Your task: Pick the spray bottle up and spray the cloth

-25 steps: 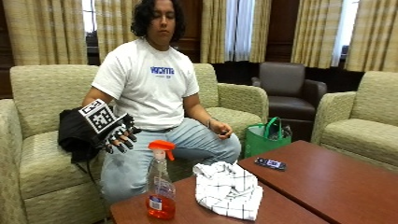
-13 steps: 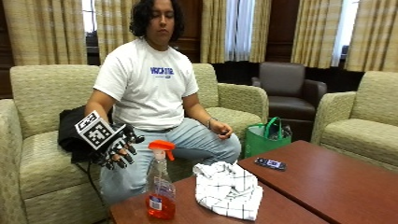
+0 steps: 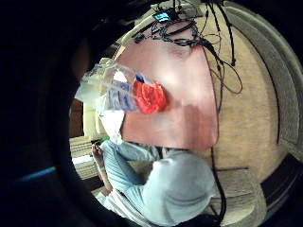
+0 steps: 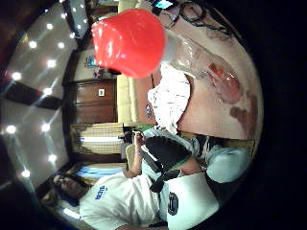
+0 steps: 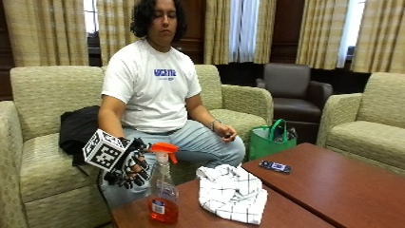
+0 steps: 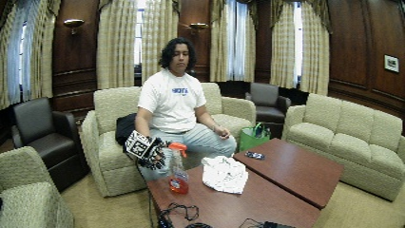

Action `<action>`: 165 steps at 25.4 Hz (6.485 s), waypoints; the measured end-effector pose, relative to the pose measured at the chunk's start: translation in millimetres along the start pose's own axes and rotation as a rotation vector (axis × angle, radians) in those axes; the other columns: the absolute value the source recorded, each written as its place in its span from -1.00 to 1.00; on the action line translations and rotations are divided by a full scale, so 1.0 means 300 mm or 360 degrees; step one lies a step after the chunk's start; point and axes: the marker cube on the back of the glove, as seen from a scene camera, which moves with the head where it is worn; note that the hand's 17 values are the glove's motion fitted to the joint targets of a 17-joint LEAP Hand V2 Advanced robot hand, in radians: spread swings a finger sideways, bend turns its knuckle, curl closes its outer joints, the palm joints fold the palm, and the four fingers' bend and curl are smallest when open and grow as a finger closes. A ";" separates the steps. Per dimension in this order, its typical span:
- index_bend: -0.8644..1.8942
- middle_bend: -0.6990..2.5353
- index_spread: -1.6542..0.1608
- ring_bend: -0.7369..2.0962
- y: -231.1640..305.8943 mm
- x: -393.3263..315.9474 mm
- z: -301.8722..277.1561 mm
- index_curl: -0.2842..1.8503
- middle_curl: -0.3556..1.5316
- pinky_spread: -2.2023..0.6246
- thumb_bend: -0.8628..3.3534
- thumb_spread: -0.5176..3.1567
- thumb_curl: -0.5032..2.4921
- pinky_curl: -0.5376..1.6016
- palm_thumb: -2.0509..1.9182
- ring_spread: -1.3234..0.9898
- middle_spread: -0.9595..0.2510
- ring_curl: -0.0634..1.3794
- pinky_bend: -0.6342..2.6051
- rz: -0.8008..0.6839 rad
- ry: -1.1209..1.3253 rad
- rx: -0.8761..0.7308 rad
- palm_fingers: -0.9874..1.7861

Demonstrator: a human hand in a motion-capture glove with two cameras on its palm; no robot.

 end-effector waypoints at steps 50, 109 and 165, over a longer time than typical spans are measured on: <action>-0.30 -0.39 0.39 -0.09 -0.379 -0.163 0.247 -0.59 -0.23 0.70 -0.60 -0.24 -0.44 -0.17 0.33 0.03 0.27 -0.44 -0.38 -0.0040 -0.0548 0.0134 -0.09; -0.13 -0.17 0.55 0.02 -0.198 -0.767 0.309 -0.22 -0.04 0.36 -0.60 -0.44 -0.18 -0.10 0.49 -0.01 0.31 -0.26 -0.30 -0.0614 0.0955 -0.1092 0.71; -0.16 -0.18 0.55 0.00 -0.177 -1.187 0.740 -0.18 -0.05 0.36 -0.60 -0.45 -0.11 -0.12 0.48 -0.02 0.31 -0.26 -0.31 -0.0664 0.0264 -0.1160 0.70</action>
